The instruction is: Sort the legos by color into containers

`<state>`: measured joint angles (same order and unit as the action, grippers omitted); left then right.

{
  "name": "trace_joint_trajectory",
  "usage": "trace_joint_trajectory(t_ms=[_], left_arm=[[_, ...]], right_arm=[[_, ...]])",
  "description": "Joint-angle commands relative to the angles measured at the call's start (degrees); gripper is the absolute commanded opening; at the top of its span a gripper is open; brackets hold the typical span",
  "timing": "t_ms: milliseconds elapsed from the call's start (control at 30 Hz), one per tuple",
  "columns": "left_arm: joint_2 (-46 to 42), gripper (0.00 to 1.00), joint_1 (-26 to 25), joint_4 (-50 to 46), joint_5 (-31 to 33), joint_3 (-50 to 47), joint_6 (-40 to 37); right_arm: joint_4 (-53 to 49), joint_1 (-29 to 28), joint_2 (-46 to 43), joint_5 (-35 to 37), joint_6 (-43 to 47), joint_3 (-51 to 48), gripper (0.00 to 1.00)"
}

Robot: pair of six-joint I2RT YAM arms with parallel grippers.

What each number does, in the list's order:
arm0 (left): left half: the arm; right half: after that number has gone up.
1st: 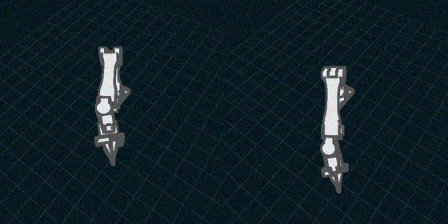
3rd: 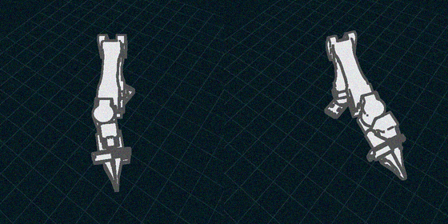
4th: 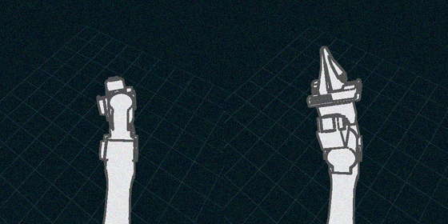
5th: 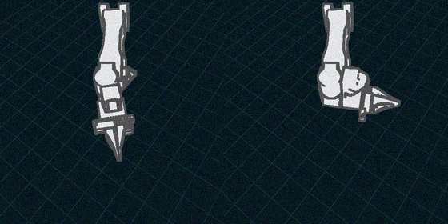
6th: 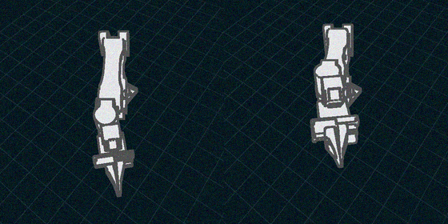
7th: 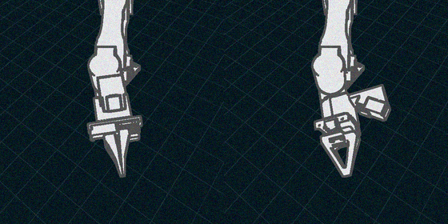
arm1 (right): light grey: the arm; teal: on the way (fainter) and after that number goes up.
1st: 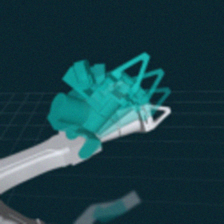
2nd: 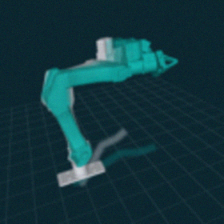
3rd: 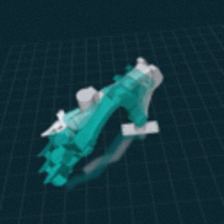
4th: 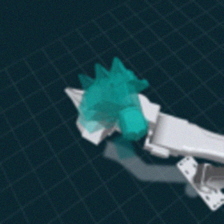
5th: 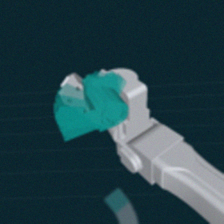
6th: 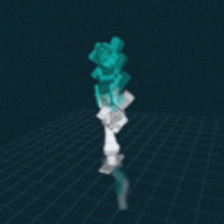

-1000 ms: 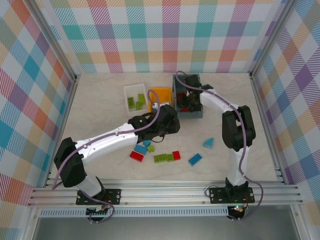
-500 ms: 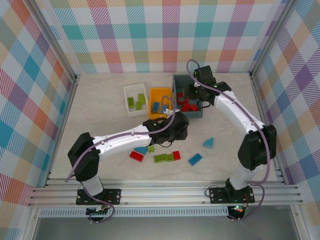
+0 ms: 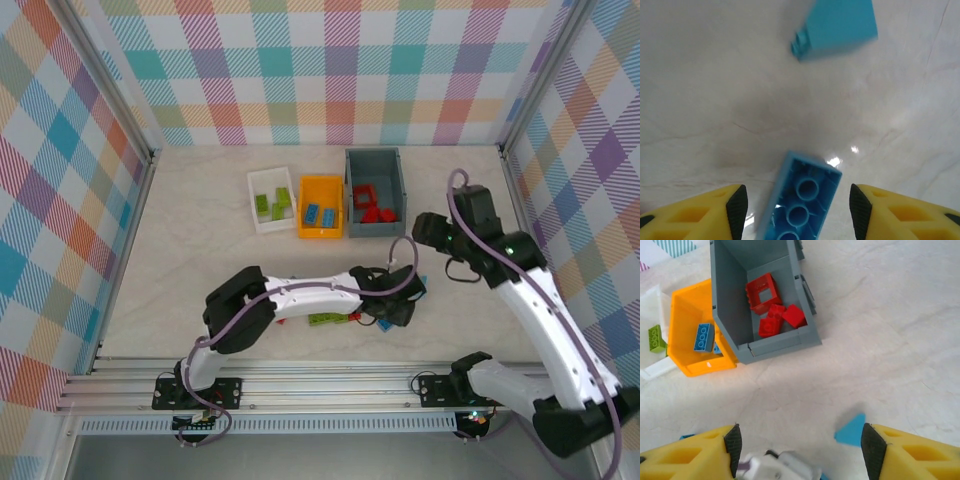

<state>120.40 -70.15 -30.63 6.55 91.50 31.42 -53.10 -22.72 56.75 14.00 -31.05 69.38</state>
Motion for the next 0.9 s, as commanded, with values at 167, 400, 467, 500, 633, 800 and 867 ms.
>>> trace_joint_trajectory(t_ms=[167,400,467,500,633,800,867], left_arm=[[3.5,0.62,-1.6,-5.2,1.9,2.9,-4.2],[5.3,0.39,-1.8,-4.7,5.2,3.1,-4.1],[5.3,0.31,-1.8,-4.3,6.3,3.2,-4.1],[5.2,0.27,-1.7,-4.3,6.8,3.2,-4.0],[3.9,0.21,-1.3,-4.4,9.1,3.4,-3.7],[-3.9,0.19,1.4,-5.3,11.6,0.6,-1.5],[-8.3,0.19,3.9,-6.0,11.8,-1.5,-0.4]], right_arm=[[-9.0,-0.1,-5.7,0.5,-3.1,1.3,0.70],[-8.6,-0.1,-6.2,-0.7,-3.2,0.5,0.67],[-8.3,-0.1,-6.2,-0.9,-3.0,0.2,0.66],[-8.1,-0.1,-6.2,-1.1,-2.8,0.1,0.66],[-7.1,-0.2,-6.2,-2.1,-2.2,-0.3,0.65],[-3.3,-0.1,-5.9,-8.2,1.3,-1.4,0.59],[0.0,-0.3,-5.7,-13.6,4.0,-2.5,0.57]])
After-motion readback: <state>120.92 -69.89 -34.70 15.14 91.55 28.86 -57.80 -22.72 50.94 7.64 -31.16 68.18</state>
